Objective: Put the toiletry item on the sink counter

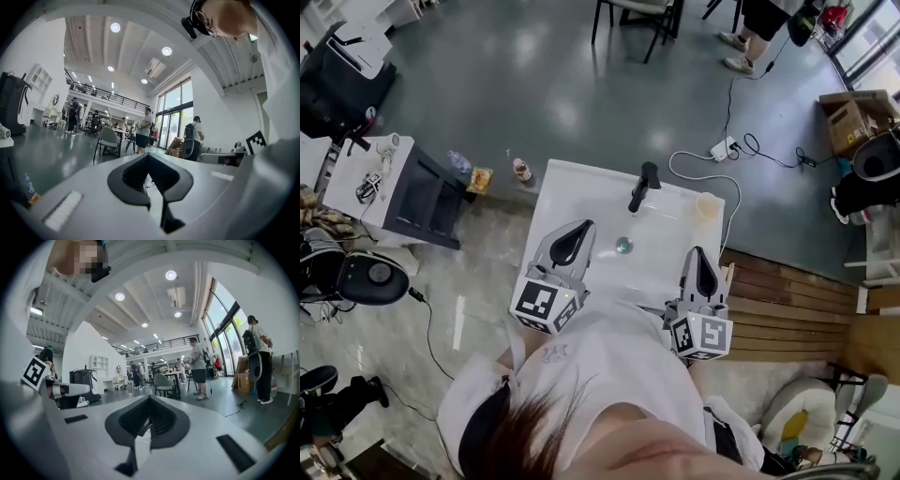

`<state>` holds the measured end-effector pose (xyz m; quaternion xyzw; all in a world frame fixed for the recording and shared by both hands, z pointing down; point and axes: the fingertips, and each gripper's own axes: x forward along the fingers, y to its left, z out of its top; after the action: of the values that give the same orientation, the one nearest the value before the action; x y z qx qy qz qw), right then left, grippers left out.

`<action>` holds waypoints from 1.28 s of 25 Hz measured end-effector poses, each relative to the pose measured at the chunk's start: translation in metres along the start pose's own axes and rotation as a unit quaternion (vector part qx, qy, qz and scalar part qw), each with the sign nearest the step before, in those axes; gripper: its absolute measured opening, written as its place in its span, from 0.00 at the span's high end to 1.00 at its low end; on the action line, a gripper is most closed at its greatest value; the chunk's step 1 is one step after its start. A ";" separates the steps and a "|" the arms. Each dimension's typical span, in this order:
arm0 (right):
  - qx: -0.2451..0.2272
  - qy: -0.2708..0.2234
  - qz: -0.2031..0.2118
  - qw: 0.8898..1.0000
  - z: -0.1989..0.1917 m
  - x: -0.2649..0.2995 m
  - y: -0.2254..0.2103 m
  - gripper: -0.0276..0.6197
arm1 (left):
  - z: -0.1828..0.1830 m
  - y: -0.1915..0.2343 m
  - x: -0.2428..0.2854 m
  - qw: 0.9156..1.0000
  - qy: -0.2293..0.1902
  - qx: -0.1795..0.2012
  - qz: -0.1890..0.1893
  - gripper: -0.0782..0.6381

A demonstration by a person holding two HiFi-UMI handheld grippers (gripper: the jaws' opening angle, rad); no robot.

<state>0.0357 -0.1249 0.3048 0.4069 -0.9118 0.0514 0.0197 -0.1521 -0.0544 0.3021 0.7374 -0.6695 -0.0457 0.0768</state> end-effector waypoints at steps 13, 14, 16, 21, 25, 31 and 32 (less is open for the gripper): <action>0.003 0.003 0.018 1.000 0.001 -0.007 0.027 0.94 | -0.003 0.005 -0.014 1.000 0.005 -0.002 0.002 0.88; 0.006 0.003 0.015 1.000 -0.001 -0.007 0.026 0.94 | -0.004 0.004 -0.013 1.000 0.006 -0.002 0.000 0.88; 0.012 0.004 0.010 1.000 -0.004 -0.008 0.023 0.94 | -0.005 0.003 -0.012 1.000 0.007 -0.003 -0.004 0.88; 0.020 0.006 0.002 1.000 -0.007 -0.006 0.021 0.94 | -0.009 -0.001 -0.005 1.000 0.013 -0.007 -0.017 0.88; 0.021 0.011 0.001 1.000 -0.009 -0.004 0.022 0.94 | -0.008 -0.002 -0.001 1.000 0.014 -0.007 -0.027 0.88; 0.023 0.019 -0.003 1.000 -0.020 0.001 0.028 0.94 | -0.014 0.003 0.000 0.999 0.019 -0.005 -0.040 0.88; 0.023 0.021 -0.001 1.000 -0.021 0.003 0.028 0.94 | -0.015 0.004 0.000 0.999 0.020 -0.006 -0.040 0.88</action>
<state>0.0127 -0.1059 0.3237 0.4074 -0.9092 0.0807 0.0292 -0.1534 -0.0541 0.3177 0.7637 -0.6378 -0.0376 0.0929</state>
